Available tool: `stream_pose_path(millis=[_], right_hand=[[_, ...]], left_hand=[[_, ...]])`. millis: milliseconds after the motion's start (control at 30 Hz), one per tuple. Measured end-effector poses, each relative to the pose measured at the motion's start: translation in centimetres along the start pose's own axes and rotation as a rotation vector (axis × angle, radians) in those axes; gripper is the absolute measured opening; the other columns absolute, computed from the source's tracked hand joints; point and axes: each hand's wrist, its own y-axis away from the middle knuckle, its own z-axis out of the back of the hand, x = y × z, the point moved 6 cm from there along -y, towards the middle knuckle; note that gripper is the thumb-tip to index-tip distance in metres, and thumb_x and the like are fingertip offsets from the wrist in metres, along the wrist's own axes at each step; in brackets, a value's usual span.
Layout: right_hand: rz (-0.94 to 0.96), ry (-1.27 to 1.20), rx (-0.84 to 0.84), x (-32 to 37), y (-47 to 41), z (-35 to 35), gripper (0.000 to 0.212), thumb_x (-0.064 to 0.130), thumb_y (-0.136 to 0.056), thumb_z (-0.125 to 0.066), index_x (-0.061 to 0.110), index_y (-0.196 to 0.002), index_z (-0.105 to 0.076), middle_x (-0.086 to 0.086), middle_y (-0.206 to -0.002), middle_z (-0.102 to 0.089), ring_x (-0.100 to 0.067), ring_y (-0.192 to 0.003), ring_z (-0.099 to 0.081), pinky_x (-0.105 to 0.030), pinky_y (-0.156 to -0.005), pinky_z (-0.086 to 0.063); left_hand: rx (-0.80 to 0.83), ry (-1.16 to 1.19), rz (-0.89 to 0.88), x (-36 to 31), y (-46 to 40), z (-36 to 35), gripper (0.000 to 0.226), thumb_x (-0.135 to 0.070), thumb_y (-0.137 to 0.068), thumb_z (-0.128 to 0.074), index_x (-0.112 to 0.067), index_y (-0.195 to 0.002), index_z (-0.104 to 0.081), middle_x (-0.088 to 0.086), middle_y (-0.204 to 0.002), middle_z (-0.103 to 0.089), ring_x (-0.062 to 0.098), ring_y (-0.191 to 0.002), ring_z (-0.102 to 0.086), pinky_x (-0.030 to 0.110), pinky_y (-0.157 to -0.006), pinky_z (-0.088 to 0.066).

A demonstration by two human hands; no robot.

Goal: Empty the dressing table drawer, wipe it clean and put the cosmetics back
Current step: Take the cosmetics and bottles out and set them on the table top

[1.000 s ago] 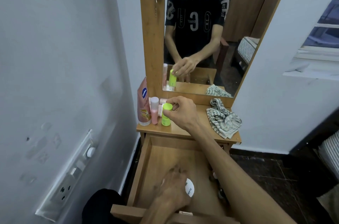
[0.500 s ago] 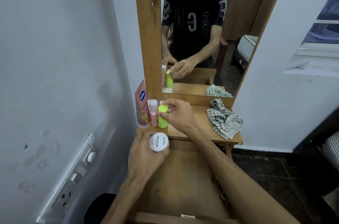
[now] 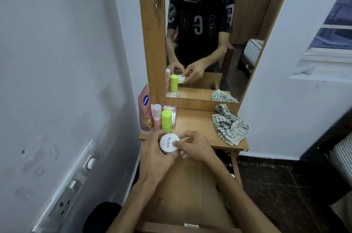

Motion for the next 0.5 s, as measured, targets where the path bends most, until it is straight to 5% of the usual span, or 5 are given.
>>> stream_pose_path(millis=[267,400,500], right_hand=[[-0.053,-0.032,-0.184,-1.0,-2.3,2.3,0.022,0.019,-0.086,-0.074,0.019,-0.109,-0.075,-0.002,-0.077,-0.079,-0.012,-0.066,-0.078,-0.04,-0.079,-0.066],[-0.012,0.123,-0.238,-0.2,-3.5,2.4,0.027,0.034,-0.078,-0.071,0.026,-0.104,-0.076,0.003,-0.079,-0.08,-0.014,-0.072,-0.078,-0.04,-0.079,-0.064],[0.003,0.158,-0.272,-0.3,-3.9,2.2,0.031,0.037,-0.072,-0.068,0.027,-0.1,-0.076,0.004,-0.08,-0.079,-0.015,-0.078,-0.077,-0.041,-0.079,-0.063]], left_hand=[[-0.001,-0.029,-0.024,0.3,-0.6,-1.0,0.067,-0.026,-0.07,-0.089,-0.027,-0.13,-0.058,-0.008,-0.123,-0.062,0.007,-0.103,-0.06,0.028,-0.083,-0.058],[0.029,-0.072,0.013,1.7,-0.7,-0.9,0.056,-0.022,-0.074,-0.087,-0.023,-0.124,-0.063,-0.006,-0.119,-0.063,0.005,-0.094,-0.058,0.015,-0.077,-0.049],[0.051,-0.088,0.013,2.1,-0.7,-1.1,0.052,-0.022,-0.075,-0.086,-0.023,-0.123,-0.064,-0.006,-0.121,-0.063,0.006,-0.096,-0.058,0.018,-0.079,-0.052]])
